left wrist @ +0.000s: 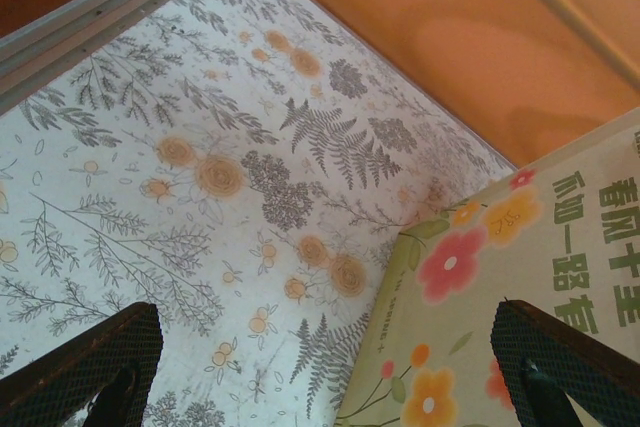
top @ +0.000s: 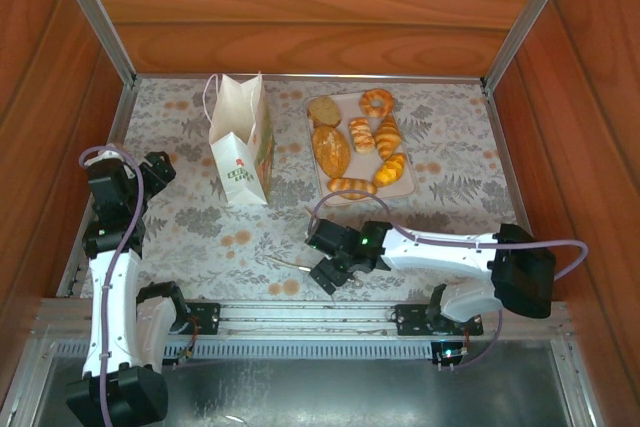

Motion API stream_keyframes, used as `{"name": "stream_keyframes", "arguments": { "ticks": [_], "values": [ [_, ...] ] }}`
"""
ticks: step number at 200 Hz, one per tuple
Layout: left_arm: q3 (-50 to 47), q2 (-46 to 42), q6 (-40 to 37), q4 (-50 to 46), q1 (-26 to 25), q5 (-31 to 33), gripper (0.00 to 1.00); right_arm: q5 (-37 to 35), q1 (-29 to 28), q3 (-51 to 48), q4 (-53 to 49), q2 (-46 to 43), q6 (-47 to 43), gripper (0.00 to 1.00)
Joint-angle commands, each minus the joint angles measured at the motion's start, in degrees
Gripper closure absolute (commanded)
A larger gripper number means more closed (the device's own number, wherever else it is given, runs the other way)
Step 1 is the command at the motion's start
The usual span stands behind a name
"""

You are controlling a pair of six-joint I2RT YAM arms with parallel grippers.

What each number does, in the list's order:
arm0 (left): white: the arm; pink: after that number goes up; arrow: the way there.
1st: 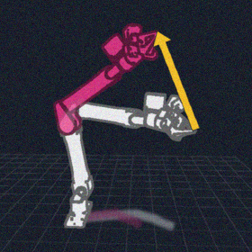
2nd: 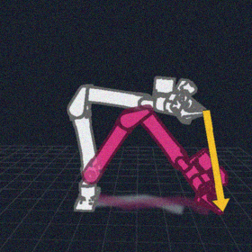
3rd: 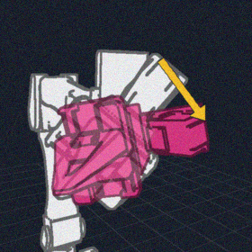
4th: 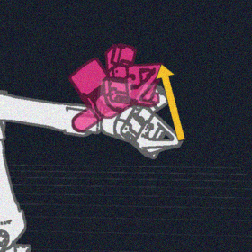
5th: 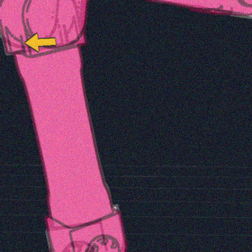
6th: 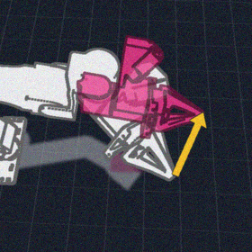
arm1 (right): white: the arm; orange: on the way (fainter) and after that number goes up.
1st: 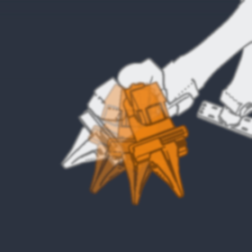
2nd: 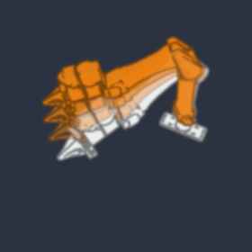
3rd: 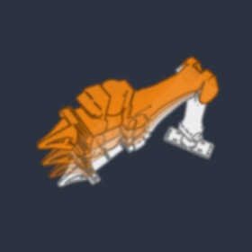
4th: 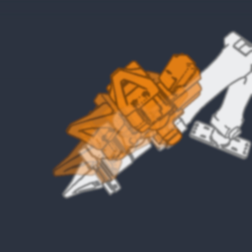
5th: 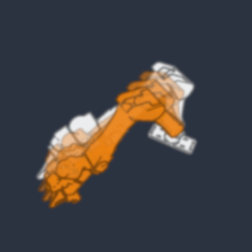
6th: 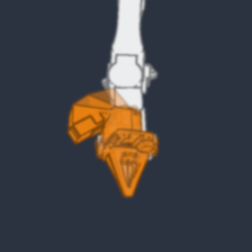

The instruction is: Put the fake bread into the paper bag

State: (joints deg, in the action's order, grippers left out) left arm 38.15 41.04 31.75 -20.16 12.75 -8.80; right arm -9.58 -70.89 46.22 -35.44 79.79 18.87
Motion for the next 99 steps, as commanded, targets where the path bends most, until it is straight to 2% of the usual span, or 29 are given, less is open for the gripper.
{"name": "stream_keyframes", "arguments": {
  "ticks": [1,99],
  "values": [
    [0.08,-0.78,-0.72,1.19,0.37,0.56,0.1,1.2,-0.13,0.19,0.38,2.12,0.97,0.0],
    [0.39,-0.78,-0.81,1.0,0.42,0.8,0.1,-0.25,2.56,-1.3,7.64,6.72,-0.77,0.0]
  ]
}}
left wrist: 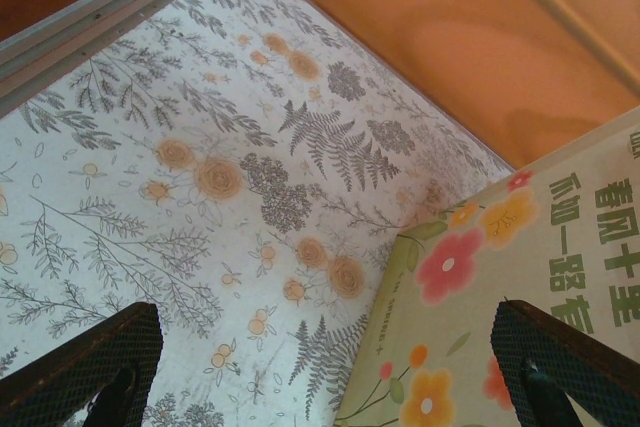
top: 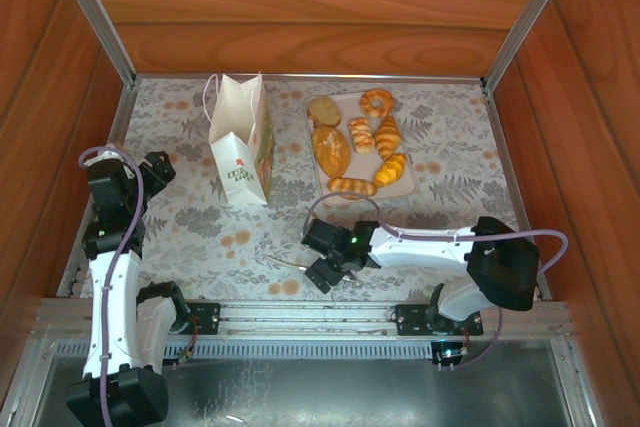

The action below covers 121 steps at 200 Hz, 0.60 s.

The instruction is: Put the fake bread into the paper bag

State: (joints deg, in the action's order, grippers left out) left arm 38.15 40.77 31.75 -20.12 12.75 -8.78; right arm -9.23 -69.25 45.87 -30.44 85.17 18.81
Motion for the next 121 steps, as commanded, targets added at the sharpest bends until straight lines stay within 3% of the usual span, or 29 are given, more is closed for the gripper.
{"name": "stream_keyframes", "arguments": {
  "ticks": [1,88,121],
  "values": [
    [0.41,-0.56,-0.81,0.96,0.38,0.78,0.1,-0.5,1.0,-0.95,2.72,1.46,-0.84,0.0],
    [0.96,-0.61,-1.33,0.41,0.36,1.44,0.1,2.15,2.12,0.52,0.79,5.79,-2.31,0.0],
    [1.4,-0.34,-1.51,0.34,0.42,1.59,0.1,4.11,2.11,1.71,-0.07,8.4,-2.61,0.05]
  ]
}}
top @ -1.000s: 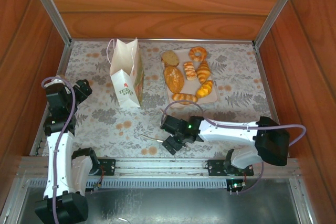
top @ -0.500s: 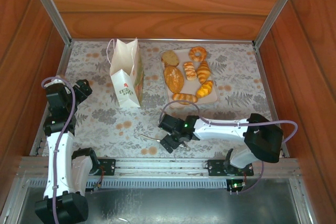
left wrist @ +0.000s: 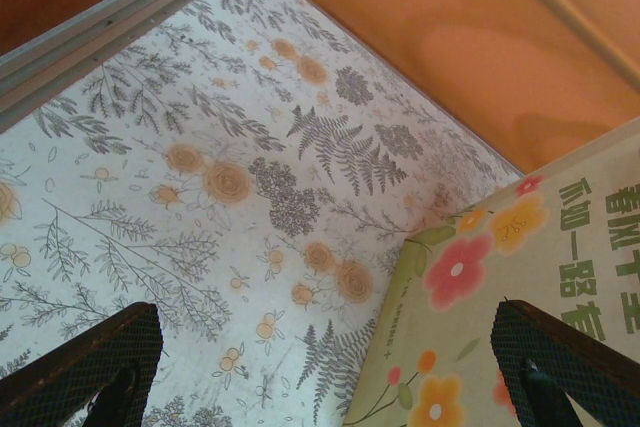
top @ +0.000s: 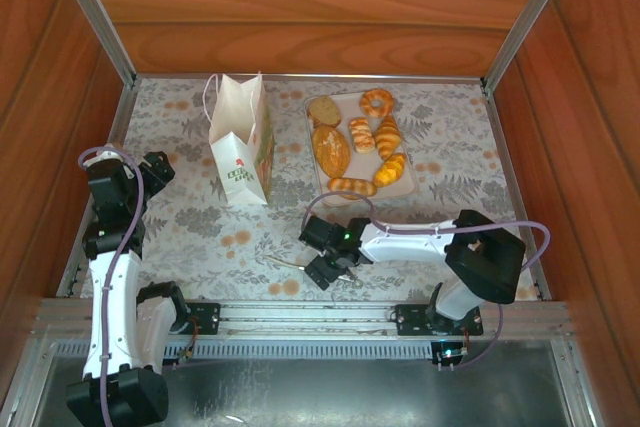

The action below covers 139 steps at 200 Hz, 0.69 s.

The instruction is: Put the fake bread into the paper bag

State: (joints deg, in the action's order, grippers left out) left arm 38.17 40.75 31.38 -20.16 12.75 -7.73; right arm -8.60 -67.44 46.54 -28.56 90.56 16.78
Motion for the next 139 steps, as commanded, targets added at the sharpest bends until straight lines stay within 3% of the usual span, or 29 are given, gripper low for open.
{"name": "stream_keyframes", "arguments": {
  "ticks": [1,46,79,139],
  "values": [
    [1.38,-0.32,-1.14,0.34,0.38,0.53,0.1,3.49,0.29,1.15,-2.03,3.07,-0.59,0.05],
    [1.74,-0.15,-1.31,0.38,0.36,0.79,0.1,1.17,0.28,2.17,-3.61,0.84,-0.38,0.19],
    [1.81,-0.15,-1.3,0.34,0.4,1.01,0.1,-1.93,0.71,1.33,-2.4,-6.44,1.28,0.22],
    [3.19,-0.15,-1.4,0.39,0.39,0.46,0.1,-0.95,5.67,-0.45,-2.35,-17.22,5.69,0.3]
  ]
}}
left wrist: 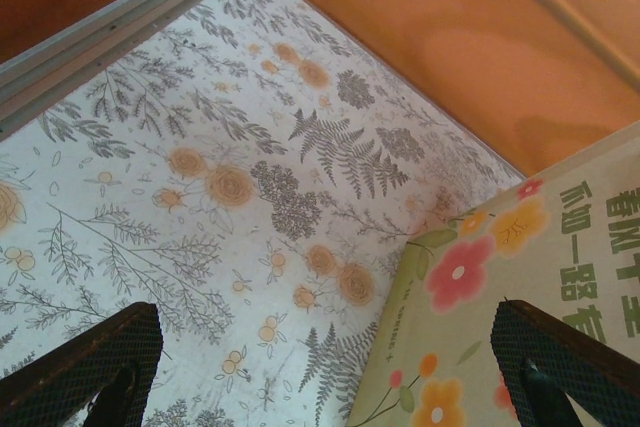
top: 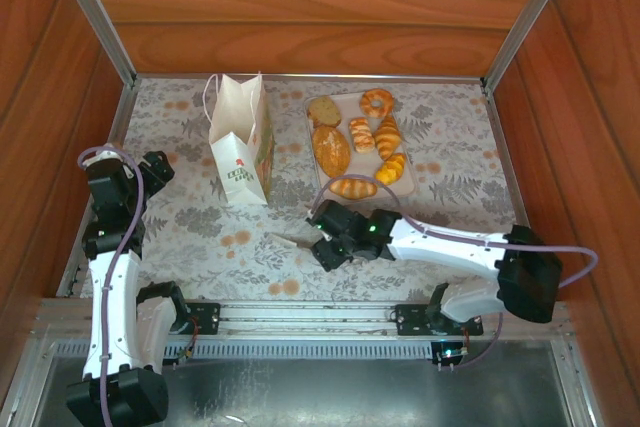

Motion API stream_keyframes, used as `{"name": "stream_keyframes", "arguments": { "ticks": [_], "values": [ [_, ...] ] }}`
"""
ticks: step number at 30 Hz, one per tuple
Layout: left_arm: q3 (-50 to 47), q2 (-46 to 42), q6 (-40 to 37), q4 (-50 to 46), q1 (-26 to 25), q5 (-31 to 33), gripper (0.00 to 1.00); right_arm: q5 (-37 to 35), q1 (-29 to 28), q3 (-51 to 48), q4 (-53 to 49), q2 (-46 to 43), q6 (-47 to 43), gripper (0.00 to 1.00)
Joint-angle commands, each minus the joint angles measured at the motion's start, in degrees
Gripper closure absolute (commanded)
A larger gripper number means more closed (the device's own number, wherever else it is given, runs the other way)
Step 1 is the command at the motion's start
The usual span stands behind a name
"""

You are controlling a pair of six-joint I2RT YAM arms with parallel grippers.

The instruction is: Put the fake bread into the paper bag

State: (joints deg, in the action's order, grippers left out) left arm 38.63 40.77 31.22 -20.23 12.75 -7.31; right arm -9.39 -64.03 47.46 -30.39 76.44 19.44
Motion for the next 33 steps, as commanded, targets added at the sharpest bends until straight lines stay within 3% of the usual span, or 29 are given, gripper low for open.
{"name": "stream_keyframes", "arguments": {
  "ticks": [1,12,17,26,30,33],
  "values": [
    [2.75,-0.17,-1.21,0.41,0.37,0.03,0.1,-0.12,2.42,-1.35,-0.63,-3.31,3.18,0.3],
    [8.24,0.47,-0.43,-0.13,0.38,-5.95,0.1,1.21,11.82,0.64,-5.46,-13.3,6.98,0.31],
    [18.92,6.21,-1.33,-6.6,0.34,-16.7,0.1,0.94,16.42,3.41,-10.63,-18.29,8.07,0.31],
    [26.61,14.69,-1.66,-4.32,-3.06,-33.58,0.14,2.99,28.69,8.06,-18.58,-23.75,5.31,0.31],
    [29.37,20.2,-4.99,-3.59,-8.58,-31.95,0.14,5.08,33.99,11.67,-19.26,-23.31,3.5,0.31],
    [31.33,24.06,-6.69,-3.68,-9.15,-30.13,0.14,6.38,36.77,14.39,-19.61,-21.96,2.18,0.31]
  ]
}}
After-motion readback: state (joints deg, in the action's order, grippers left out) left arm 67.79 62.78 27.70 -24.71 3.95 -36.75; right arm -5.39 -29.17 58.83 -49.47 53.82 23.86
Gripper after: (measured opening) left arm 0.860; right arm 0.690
